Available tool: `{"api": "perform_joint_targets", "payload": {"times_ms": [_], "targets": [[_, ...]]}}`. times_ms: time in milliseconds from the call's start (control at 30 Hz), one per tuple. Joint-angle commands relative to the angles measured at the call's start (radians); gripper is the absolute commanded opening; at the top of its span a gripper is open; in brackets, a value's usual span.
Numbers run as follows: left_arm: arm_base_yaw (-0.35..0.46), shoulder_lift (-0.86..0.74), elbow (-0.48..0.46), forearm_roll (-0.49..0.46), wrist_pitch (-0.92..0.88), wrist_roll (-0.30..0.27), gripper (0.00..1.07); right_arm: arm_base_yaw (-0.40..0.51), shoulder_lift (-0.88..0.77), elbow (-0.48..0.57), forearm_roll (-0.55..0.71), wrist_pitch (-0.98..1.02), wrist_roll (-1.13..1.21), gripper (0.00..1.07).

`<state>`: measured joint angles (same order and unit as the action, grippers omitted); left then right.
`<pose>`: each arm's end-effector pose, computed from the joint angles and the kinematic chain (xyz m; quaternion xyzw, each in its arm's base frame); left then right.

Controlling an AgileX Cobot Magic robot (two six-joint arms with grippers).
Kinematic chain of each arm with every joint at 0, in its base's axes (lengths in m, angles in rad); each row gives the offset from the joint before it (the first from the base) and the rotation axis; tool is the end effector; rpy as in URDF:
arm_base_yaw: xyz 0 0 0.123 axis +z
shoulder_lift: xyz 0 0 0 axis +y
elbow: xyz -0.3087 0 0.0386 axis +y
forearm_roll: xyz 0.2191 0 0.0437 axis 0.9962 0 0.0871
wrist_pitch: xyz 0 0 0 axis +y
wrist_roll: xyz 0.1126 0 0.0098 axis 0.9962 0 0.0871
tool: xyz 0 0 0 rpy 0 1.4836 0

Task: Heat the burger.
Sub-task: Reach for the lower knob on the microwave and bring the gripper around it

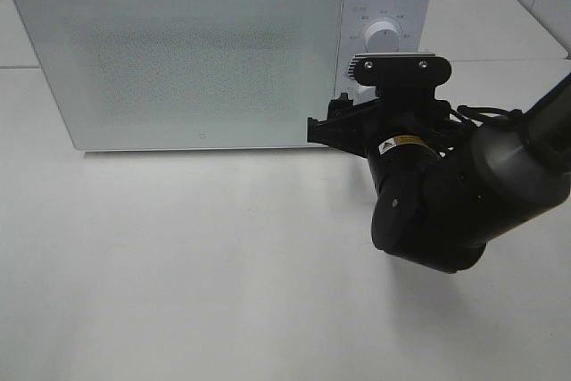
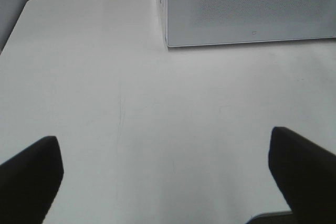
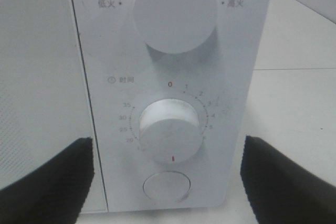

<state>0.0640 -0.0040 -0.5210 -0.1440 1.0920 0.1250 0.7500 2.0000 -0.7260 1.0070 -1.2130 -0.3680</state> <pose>-0.0405 -0.0170 0.2566 0.0308 0.8521 -0.0226 0.5220 0.3074 0.1641 0.1754 0.0503 0.7524 -0.0717 0.6529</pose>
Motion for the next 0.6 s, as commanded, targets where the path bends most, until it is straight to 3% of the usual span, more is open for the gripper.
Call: {"api": "perform_joint_targets", "payload": {"times_ms": [33, 333, 600], "targets": [[-0.002, -0.006, 0.003, -0.006, -0.016, -0.002, 1.0, -0.021, 0.016, -0.029, -0.01, -0.1, -0.006, 0.75], [-0.002, -0.006, 0.003, -0.006, -0.016, -0.001, 1.0, -0.04, 0.071, -0.109, -0.018, -0.1, -0.019, 0.75], [-0.002, -0.006, 0.003, -0.006, -0.016, -0.001, 1.0, -0.072, 0.079, -0.118, -0.014, -0.108, -0.025, 0.75]]}}
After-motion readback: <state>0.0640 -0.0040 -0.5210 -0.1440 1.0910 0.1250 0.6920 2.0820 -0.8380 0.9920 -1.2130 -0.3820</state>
